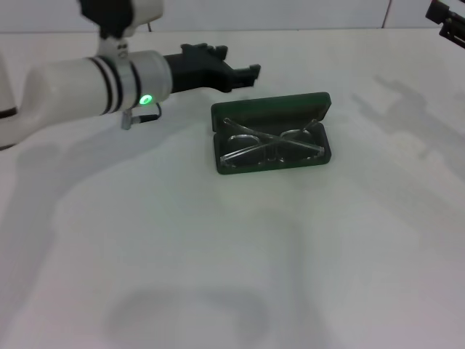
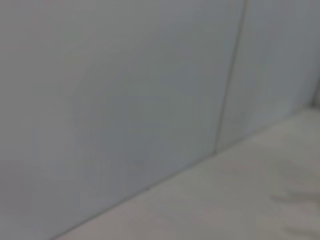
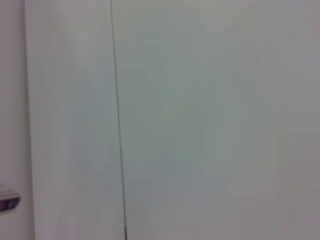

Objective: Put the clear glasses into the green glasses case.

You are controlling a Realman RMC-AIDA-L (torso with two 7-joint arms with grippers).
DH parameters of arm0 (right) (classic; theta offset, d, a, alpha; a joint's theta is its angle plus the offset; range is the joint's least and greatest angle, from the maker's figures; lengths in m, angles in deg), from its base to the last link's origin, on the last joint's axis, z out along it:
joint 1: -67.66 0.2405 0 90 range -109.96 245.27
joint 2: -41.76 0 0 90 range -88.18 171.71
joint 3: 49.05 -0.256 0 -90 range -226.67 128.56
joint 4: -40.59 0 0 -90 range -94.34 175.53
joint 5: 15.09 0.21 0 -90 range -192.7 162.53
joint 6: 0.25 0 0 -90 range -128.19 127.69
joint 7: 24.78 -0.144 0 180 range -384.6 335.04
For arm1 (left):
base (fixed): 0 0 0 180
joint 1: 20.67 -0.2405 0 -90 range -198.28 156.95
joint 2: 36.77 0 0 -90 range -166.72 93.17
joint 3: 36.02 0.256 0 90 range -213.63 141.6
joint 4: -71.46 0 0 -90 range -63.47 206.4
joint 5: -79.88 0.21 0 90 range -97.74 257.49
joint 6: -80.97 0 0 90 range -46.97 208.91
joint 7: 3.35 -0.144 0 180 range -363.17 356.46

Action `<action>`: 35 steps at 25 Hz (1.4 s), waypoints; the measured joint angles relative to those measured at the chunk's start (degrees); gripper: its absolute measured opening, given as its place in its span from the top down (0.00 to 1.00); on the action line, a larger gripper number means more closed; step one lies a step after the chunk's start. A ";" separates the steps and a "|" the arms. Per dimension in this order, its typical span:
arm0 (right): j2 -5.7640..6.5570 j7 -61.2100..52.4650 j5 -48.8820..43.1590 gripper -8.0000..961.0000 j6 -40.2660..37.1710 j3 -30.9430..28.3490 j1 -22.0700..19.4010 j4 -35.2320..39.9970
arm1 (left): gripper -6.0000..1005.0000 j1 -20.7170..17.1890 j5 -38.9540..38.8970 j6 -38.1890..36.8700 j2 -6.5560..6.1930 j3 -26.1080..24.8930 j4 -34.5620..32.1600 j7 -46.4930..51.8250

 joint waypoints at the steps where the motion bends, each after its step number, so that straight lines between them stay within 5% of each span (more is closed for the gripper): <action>1: 0.00 0.07 0.02 0.35 0.11 -0.01 -0.02 -0.06 | 0.22 0.74 1.83 0.64 0.04 -0.01 -0.07 1.10; 12: 0.01 0.70 0.37 0.35 0.80 -0.16 -0.96 -0.30 | 0.22 1.51 12.76 -0.96 0.05 -0.03 -2.37 3.42; 25: -0.40 0.87 -0.13 0.35 0.61 2.13 -0.47 -0.22 | 0.22 -2.33 9.23 -8.19 -0.11 -0.67 -2.69 -2.69; 27: 0.48 0.77 -0.27 0.35 -1.21 5.44 -0.43 0.07 | 0.22 -4.12 4.30 -14.83 -0.46 -0.66 -2.21 -6.22; 33: 5.97 0.15 -2.72 0.35 -15.66 18.01 2.55 -0.28 | 0.22 -10.76 -2.55 -42.15 -2.23 -0.27 -0.80 -16.81; 35: 6.40 0.34 -5.25 0.35 -20.12 18.69 3.54 -0.14 | 0.22 -12.86 -2.28 -50.12 -2.90 -0.24 -0.78 -20.23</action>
